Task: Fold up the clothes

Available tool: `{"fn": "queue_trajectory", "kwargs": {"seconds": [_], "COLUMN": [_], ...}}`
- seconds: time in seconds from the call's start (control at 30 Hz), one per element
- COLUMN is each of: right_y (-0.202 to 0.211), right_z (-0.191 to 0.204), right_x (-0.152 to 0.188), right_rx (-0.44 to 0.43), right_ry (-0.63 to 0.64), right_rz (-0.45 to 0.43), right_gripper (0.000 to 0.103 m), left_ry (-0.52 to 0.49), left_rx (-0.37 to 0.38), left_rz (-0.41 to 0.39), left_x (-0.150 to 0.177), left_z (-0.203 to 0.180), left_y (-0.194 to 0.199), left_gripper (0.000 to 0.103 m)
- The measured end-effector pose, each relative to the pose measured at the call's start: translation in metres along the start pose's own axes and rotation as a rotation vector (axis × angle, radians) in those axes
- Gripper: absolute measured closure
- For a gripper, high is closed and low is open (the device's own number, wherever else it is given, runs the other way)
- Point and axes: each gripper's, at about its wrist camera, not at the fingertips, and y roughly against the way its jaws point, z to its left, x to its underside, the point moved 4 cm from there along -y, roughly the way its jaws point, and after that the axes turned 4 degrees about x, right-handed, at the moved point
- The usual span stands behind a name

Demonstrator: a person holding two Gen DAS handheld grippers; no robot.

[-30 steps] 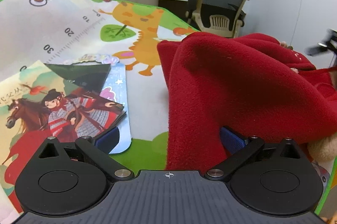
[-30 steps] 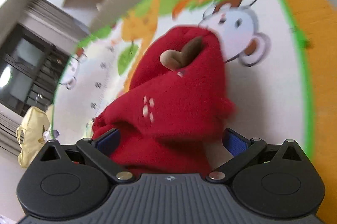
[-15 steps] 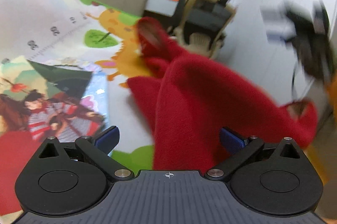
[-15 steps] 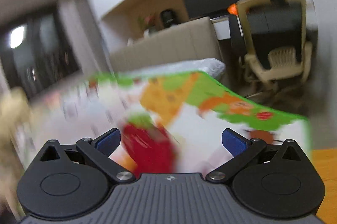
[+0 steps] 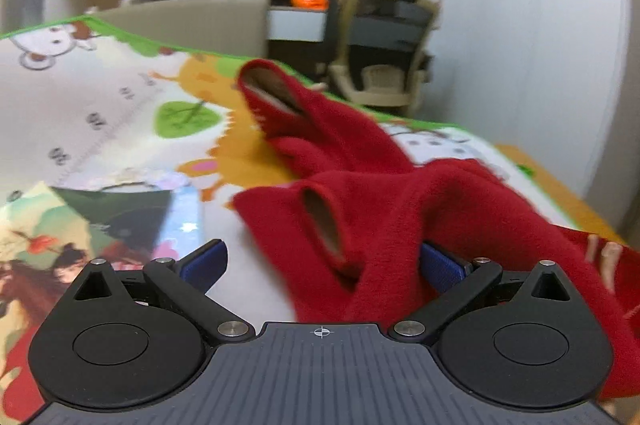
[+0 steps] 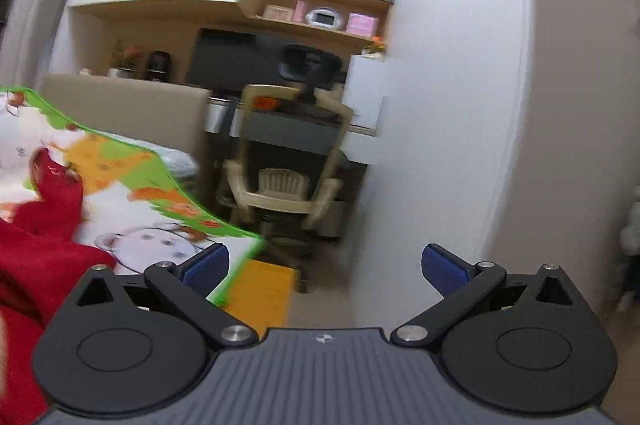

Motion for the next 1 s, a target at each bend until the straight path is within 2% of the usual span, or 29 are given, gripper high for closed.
{"fn": "queue_trajectory", "kwargs": {"seconds": [0.1,0.23,0.27,0.33,0.37,0.4,0.47,0.57,0.6,0.67,0.7,0.73,0.77,0.83,0.93,1.0], "right_y": [0.022,0.050,0.055,0.059,0.057,0.053,0.040,0.020,0.014,0.000,-0.011,-0.023,-0.035,-0.060,-0.092,-0.088], "right_z": [0.025,0.072,0.084,0.110,0.120,0.128,0.137,0.139,0.140,0.144,0.147,0.152,0.156,0.166,0.170,0.142], "right_x": [0.018,0.053,0.063,0.083,0.092,0.101,0.106,0.081,0.069,0.042,0.033,0.027,0.021,0.010,-0.005,-0.011], "right_rx": [-0.208,-0.559,-0.619,-0.672,-0.668,-0.652,-0.583,-0.461,-0.416,-0.345,-0.352,-0.369,-0.386,-0.420,-0.486,-0.574], "right_ry": [0.032,-0.105,-0.125,-0.062,0.000,0.071,0.181,0.287,0.319,0.357,0.336,0.308,0.281,0.225,0.105,-0.071], "right_rz": [0.050,0.185,0.218,0.266,0.284,0.300,0.284,0.138,0.077,-0.039,-0.035,-0.004,0.026,0.088,0.177,0.148], "right_gripper": [0.001,0.010,0.010,0.012,0.014,0.020,0.025,0.038,0.051,0.051,0.051,0.050,0.047,0.023,0.022,0.021], "left_ry": [0.032,0.033,0.035,0.037,0.038,0.040,0.035,0.010,0.006,-0.008,-0.020,-0.035,-0.051,-0.063,0.005,0.055], "left_rx": [-0.027,-0.043,-0.049,-0.066,-0.072,-0.072,-0.051,0.044,0.091,0.169,0.197,0.193,0.167,0.069,-0.061,-0.160], "left_rz": [0.021,0.034,0.040,0.046,0.047,0.047,0.039,0.012,0.003,-0.018,-0.029,-0.032,-0.030,-0.004,0.020,0.018], "left_x": [0.002,0.004,0.004,0.003,0.002,0.001,-0.003,-0.007,-0.009,-0.011,-0.012,-0.011,-0.011,-0.009,-0.010,-0.010], "left_z": [0.003,-0.001,-0.002,-0.002,-0.002,-0.002,-0.005,-0.014,-0.017,-0.023,-0.026,-0.029,-0.032,-0.031,-0.013,0.006], "left_y": [-0.004,-0.006,-0.007,-0.007,-0.006,-0.004,0.003,0.018,0.022,0.029,0.031,0.031,0.029,0.020,0.007,0.003], "left_gripper": [0.000,0.000,0.000,0.000,0.000,0.000,0.000,0.000,0.000,0.000,0.000,0.000,0.000,0.000,0.000,0.000]}}
